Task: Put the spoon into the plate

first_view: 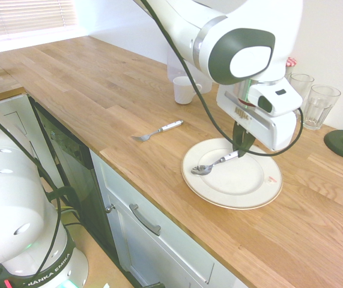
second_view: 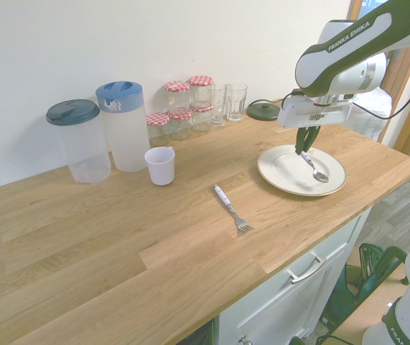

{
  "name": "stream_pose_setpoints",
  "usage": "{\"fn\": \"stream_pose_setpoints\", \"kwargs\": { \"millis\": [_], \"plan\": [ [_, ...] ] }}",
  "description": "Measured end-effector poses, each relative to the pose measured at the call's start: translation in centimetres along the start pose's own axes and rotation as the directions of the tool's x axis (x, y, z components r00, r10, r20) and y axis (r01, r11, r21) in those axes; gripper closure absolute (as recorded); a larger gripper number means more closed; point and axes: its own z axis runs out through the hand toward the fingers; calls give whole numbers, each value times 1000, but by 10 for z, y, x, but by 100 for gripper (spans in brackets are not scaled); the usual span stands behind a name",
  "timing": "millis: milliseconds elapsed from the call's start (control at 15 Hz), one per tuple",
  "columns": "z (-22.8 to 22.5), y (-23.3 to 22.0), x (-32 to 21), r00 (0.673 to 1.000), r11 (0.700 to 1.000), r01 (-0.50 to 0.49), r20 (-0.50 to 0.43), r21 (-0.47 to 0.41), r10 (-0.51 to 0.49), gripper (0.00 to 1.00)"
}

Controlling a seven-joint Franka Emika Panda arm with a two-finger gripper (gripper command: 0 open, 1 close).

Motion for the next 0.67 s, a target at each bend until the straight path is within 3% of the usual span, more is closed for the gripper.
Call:
{"fn": "stream_pose_setpoints", "kwargs": {
  "millis": [467,533,667],
  "plan": [
    [34,-17,17,1000,999,17,19,-31,-17,100],
    [35,-18,18,1000,999,19,20,-32,-18,0],
    [37,-23,17,999,999,25,21,-33,-24,0]
  ]
}}
